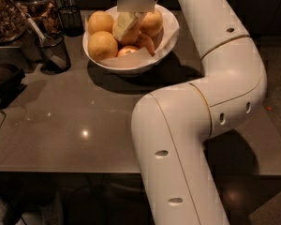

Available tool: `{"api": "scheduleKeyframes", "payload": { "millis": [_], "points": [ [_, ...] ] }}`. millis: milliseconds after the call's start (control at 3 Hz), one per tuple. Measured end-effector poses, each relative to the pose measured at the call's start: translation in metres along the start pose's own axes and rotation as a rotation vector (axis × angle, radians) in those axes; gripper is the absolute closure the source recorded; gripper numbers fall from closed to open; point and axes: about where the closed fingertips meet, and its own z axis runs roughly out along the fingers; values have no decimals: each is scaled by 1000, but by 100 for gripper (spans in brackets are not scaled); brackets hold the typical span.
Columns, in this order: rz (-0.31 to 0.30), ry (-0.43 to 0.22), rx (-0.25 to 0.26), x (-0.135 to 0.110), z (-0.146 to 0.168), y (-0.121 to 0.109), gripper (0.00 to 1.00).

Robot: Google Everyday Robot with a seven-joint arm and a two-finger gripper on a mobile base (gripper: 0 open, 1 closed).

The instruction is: Pick orange from white bowl

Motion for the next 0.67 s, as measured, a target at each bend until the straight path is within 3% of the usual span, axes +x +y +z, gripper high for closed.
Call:
{"api": "scheduleKeyframes", "payload": {
  "millis": [333, 667],
  "points": [
    [0, 0, 0, 0, 0, 0, 87],
    [-1, -17, 10, -6, 2, -4, 100]
  ]
}}
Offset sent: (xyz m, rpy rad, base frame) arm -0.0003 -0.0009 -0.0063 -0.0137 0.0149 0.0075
